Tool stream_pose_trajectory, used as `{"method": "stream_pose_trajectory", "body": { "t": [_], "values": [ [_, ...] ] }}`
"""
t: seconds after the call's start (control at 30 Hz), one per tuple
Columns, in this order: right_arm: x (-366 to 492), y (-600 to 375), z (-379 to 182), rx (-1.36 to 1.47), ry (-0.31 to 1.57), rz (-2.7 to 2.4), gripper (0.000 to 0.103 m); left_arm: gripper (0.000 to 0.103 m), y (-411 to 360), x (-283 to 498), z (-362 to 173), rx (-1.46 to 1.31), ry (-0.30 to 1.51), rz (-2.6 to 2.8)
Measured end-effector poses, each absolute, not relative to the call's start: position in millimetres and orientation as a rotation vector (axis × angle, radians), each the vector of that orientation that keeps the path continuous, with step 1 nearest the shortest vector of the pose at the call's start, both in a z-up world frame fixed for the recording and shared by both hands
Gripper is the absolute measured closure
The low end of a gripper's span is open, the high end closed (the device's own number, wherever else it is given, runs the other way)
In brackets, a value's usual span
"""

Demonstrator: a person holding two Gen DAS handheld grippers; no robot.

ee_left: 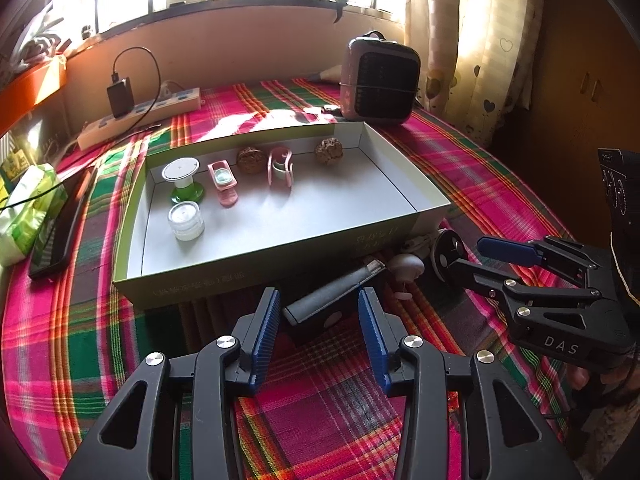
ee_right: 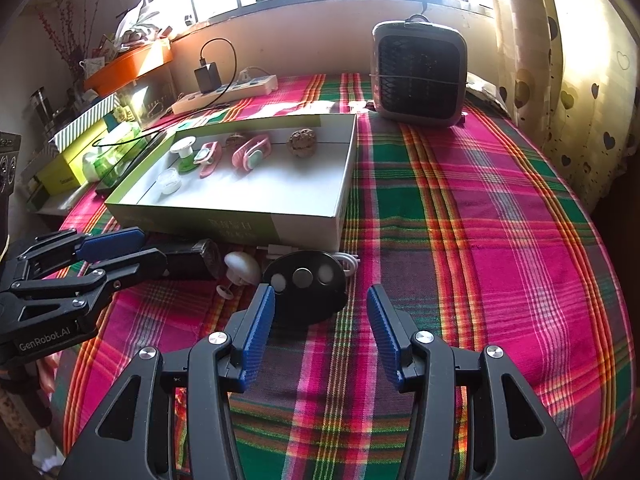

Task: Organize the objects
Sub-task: 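Move left tool to black flashlight while right tool approaches black holed disc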

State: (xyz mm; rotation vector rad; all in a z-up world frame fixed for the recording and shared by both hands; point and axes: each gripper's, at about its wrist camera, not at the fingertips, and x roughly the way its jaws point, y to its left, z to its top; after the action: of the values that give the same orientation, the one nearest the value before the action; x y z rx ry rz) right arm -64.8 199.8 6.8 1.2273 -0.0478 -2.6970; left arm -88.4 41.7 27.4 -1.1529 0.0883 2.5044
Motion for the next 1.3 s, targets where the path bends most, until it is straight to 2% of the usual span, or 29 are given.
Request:
{"method": "stream_pose_trajectory", "body": {
  "t": [0.37,0.83,1.3],
  "values": [
    [-64,199,6,1.232,-0.040,-2.697,0.054,0.065,45,-70,28,-1.138,0.115,2.474],
    [-68,195,4,1.250,-0.024,-2.685,0.053,0.065,58,-91,18,-1.181,0.203,2.433],
    [-76,191,2,1.253,-0.029,-2.689,0.053,0.065,56,-102,9,-1.220,0.145,2.442]
  ]
}}
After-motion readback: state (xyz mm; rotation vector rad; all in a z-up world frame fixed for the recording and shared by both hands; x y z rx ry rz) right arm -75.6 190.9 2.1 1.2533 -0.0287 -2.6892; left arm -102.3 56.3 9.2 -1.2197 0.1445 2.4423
